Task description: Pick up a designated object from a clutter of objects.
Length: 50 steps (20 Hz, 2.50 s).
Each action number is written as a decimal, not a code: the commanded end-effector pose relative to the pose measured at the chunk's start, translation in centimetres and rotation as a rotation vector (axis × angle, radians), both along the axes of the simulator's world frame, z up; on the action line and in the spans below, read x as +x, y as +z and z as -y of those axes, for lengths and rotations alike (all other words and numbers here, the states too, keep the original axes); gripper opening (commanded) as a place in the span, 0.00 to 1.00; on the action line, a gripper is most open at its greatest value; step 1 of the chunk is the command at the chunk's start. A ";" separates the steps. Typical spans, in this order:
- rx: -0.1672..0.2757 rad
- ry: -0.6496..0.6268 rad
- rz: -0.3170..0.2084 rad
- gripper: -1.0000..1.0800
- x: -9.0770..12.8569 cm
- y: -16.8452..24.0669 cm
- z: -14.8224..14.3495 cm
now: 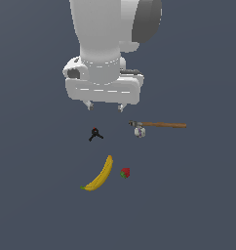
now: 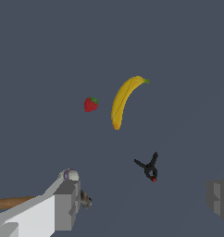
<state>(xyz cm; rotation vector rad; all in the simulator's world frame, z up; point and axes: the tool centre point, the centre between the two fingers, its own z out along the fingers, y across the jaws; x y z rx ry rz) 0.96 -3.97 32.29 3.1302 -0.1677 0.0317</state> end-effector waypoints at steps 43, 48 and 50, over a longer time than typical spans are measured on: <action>0.033 -0.347 -0.013 0.96 8.3 -13.6 1.3; 0.027 -0.448 -0.016 0.96 9.8 -18.4 2.3; 0.024 -0.481 -0.016 0.96 10.2 -20.0 2.7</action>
